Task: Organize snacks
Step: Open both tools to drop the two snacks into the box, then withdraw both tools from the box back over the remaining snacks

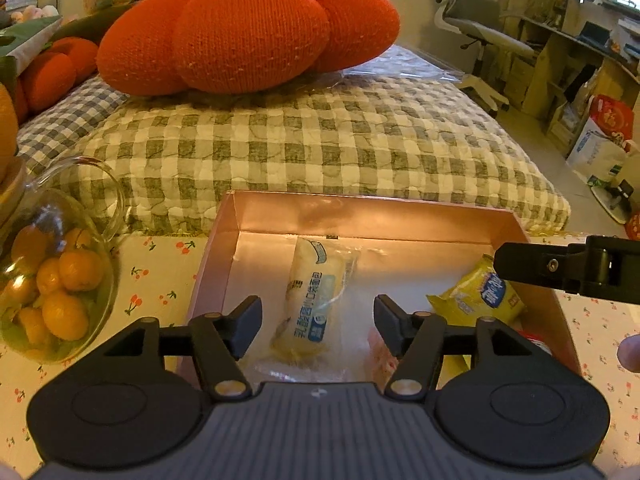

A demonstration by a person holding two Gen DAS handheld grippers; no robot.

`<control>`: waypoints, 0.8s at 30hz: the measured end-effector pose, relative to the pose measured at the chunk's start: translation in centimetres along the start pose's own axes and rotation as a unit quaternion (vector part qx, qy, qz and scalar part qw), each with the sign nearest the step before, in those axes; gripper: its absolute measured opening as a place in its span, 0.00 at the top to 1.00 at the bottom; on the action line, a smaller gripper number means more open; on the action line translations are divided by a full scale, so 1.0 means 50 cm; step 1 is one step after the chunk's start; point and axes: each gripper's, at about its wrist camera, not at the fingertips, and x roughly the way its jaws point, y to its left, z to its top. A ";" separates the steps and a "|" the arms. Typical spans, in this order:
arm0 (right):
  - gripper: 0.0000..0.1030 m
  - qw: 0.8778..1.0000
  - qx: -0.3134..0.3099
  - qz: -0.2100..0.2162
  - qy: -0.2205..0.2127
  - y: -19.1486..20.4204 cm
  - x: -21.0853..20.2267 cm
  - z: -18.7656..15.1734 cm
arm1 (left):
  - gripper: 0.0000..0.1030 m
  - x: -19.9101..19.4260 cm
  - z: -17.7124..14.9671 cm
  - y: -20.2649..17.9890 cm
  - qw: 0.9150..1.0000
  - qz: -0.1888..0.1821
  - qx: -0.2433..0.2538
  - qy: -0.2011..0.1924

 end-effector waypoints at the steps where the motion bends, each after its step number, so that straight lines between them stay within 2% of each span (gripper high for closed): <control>1: 0.16 1.000 -0.002 -0.002 0.000 0.002 -0.007 -0.001 | 0.40 -0.007 -0.001 0.000 1.000 -0.002 -0.001 0.000; 7: 0.15 1.000 -0.011 -0.005 -0.003 0.013 -0.053 -0.006 | 0.30 -0.045 -0.012 -0.004 1.000 -0.008 0.004 -0.004; 14: 0.12 1.000 -0.025 -0.004 0.003 0.032 -0.101 -0.028 | 0.13 -0.090 -0.031 0.001 1.000 -0.012 0.007 -0.001; 24: 0.11 0.999 -0.046 -0.011 0.013 0.046 -0.169 -0.080 | 0.05 -0.166 -0.078 0.033 1.000 -0.003 -0.001 -0.003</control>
